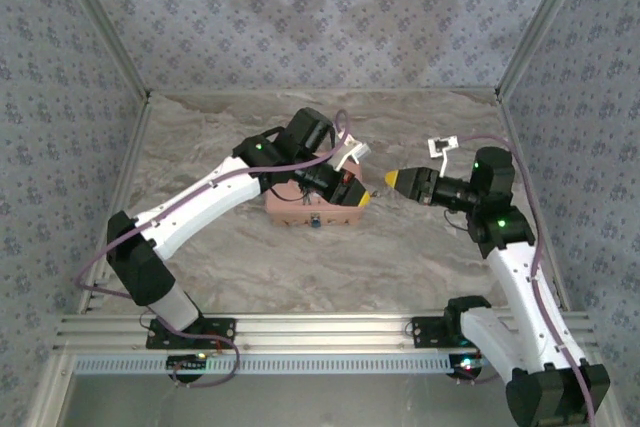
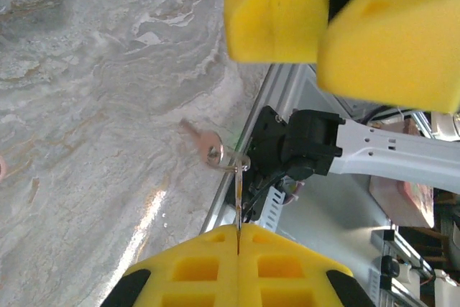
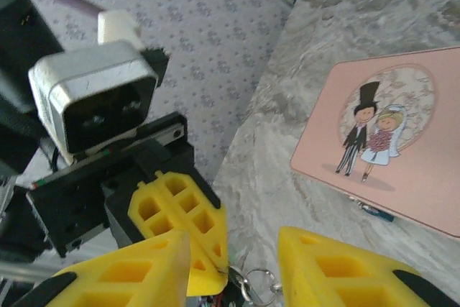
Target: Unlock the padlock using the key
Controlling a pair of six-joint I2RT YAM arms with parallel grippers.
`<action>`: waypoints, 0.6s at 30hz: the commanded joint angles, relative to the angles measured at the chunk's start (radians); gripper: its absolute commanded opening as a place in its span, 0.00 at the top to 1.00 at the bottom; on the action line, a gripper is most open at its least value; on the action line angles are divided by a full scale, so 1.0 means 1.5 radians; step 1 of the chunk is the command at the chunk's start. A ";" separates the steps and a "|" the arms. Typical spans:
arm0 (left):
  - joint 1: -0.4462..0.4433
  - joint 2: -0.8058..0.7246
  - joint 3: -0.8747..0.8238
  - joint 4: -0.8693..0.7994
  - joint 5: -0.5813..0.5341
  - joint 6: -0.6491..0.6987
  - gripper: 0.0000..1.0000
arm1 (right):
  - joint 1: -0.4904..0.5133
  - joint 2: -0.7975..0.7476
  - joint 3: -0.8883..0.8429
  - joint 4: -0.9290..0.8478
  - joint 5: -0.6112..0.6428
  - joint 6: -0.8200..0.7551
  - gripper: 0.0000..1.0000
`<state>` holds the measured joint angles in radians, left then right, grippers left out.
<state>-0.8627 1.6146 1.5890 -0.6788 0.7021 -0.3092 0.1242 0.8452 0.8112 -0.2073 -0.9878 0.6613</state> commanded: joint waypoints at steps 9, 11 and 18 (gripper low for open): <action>0.006 -0.009 0.032 -0.004 0.063 0.023 1.00 | 0.065 -0.004 -0.012 -0.001 -0.030 -0.067 0.58; 0.006 -0.012 0.032 -0.004 0.066 0.022 1.00 | 0.070 -0.004 -0.015 -0.001 -0.030 -0.070 0.57; 0.007 -0.016 0.036 -0.004 0.071 0.023 1.00 | 0.077 -0.004 -0.013 -0.024 -0.031 -0.094 0.61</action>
<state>-0.8574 1.6142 1.5963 -0.6804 0.7750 -0.2962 0.2317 0.8448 0.7990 -0.2153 -1.0115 0.5579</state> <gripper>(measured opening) 0.041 0.393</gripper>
